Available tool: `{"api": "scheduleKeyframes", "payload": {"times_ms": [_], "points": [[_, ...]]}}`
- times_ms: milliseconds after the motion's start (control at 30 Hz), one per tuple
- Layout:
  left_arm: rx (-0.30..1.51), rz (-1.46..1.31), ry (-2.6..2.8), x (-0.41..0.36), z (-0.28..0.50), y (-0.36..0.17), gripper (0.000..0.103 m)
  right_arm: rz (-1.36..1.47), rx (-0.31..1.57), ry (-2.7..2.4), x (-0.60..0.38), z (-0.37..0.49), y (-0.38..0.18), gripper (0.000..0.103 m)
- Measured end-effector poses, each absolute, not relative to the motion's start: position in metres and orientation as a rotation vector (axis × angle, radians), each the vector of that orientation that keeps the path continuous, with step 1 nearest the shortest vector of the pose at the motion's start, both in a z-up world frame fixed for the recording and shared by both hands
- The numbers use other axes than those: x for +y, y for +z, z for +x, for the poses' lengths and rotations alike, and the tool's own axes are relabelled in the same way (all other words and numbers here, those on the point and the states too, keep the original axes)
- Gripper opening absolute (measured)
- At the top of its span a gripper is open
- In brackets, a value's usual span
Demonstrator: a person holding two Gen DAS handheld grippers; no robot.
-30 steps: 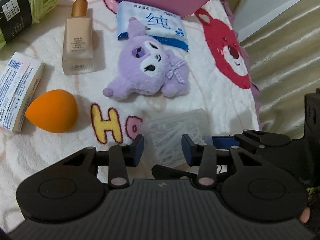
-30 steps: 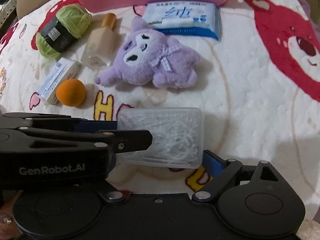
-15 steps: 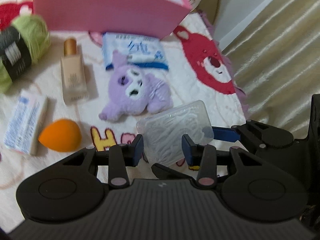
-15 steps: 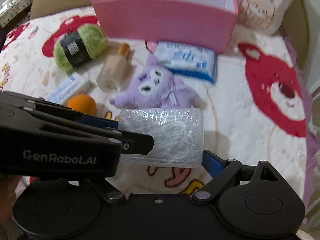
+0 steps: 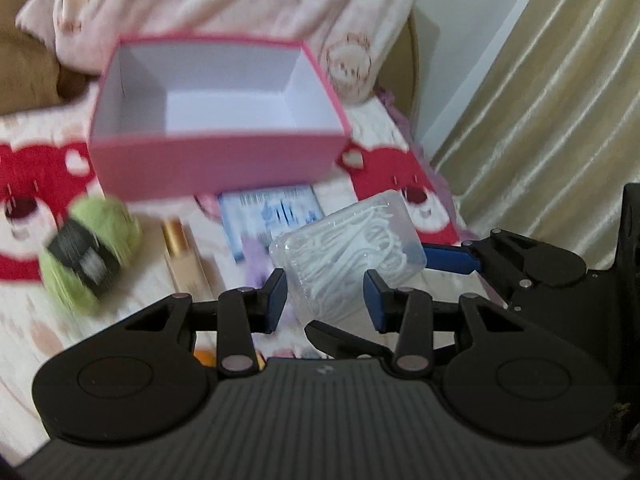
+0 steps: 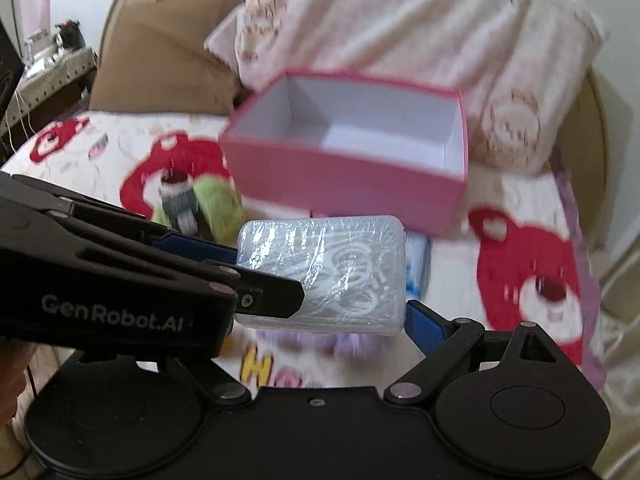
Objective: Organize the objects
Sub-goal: 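Lift the clear box with the left gripper and carry it into the pink box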
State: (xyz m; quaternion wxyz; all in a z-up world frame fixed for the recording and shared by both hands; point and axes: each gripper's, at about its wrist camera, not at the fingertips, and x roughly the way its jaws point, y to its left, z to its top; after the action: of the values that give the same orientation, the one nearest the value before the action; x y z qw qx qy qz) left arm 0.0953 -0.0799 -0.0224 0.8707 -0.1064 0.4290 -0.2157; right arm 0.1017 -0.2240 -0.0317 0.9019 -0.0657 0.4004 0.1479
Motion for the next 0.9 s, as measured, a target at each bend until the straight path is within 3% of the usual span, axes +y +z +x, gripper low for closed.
{"api": "scheduleKeyframes", "payload": {"times_ms": [367, 900], "points": [[0.852, -0.212, -0.422, -0.053, 0.218, 0.026, 0.041, -0.075, 0.722, 0.353, -0.220, 0.215, 0.019, 0.094], [1.070, -0.266, -0.386, -0.053, 0.414, -0.066, 0.042, 0.006, 0.928, 0.264, -0.224, 0.404, -0.063, 0.094]]}}
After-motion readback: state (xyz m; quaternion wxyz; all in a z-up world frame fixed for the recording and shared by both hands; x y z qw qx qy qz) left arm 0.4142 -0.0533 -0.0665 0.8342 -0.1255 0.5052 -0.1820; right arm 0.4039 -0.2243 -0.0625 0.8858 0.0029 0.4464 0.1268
